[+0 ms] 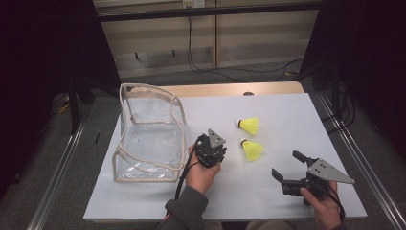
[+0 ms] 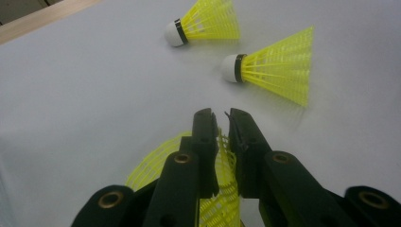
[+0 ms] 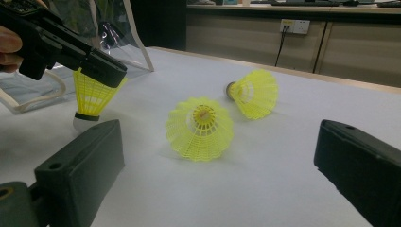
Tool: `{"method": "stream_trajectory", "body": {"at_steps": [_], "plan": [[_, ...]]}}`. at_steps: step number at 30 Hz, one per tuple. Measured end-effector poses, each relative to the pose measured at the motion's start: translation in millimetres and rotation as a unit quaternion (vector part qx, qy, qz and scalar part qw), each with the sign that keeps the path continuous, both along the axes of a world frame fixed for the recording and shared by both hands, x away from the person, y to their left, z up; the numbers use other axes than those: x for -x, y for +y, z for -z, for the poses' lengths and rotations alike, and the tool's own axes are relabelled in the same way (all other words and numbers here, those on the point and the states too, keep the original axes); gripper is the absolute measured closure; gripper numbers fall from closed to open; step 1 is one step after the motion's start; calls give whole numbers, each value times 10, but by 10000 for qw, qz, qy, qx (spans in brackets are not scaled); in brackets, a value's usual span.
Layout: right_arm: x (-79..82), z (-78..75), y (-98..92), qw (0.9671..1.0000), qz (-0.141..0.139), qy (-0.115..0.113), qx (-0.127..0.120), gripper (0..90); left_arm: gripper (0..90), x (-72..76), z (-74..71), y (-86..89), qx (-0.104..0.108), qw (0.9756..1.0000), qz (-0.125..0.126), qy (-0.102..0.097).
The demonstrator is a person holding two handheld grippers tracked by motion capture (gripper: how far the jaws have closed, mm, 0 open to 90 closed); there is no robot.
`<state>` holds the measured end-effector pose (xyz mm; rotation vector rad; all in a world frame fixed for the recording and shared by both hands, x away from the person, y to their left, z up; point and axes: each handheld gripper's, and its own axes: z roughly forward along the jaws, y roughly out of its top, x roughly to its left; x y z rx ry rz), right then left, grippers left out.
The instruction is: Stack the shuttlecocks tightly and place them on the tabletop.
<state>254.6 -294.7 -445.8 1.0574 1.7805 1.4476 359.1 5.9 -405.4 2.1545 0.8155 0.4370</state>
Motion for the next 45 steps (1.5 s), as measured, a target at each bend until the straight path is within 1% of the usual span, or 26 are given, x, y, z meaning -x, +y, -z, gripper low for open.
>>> {"method": "stream_trajectory", "body": {"at_steps": [1,2,3,6,7,9,15,18,21,22,23,26,32,34,35,36,37,45], "plan": [[0,0,1,10000,-6,-6,-6,15,827,-7,-3,6,-36,10000,-8,-18],[0,-1,1,10000,-5,-11,3,15,847,-10,-1,3,16,10000,-47,-29],[2,-1,3,10000,-14,-6,-7,15,853,-18,-3,9,19,10000,-68,-49],[3,0,5,10000,-10,9,11,15,857,-47,-7,30,-16,9997,-177,-166],[2,0,5,10000,-10,10,8,15,860,-57,-7,34,38,9996,-220,-177],[4,-2,6,10000,-13,11,-3,15,866,-78,-13,38,51,9996,-225,-155],[4,-2,11,10000,-23,7,-2,15,870,-130,-38,25,113,9989,-326,-327],[5,-2,10,10000,-29,4,-2,15,869,-178,-27,21,203,9984,-398,-340],[6,-1,8,10000,-26,6,-13,15,870,-222,-17,28,195,9981,-456,-360],[6,-2,6,10000,-22,-2,-3,15,870,-254,-6,30,216,9976,-532,-375],[6,-3,6,10000,-24,-5,-8,15,871,-271,-4,31,229,9976,-541,-363],[4,-2,7,10000,-27,2,-11,15,873,-311,-15,25,264,9966,-645,-429],[7,-3,11,10000,-41,-11,-18,15,873,-388,-36,24,265,9956,-747,-498],[6,-3,11,10000,-37,-4,-8,15,873,-429,-21,23,267,9941,-874,-583],[6,-3,11,10000,-37,-3,-10,15,873,-449,-14,25,257,9937,-906,-601],[6,-3,10,10000,-35,-7,-11,15,873,-463,-6,21,275,9934,-932,-613],[7,-4,9,10000,-37,-11,-4,14,873,-478,-3,19,245,9933,-939,-622],[10,-6,2,10000,-42,-10,-25,15,873,-573,10,-16,238,9927,-1016,-601]]}}
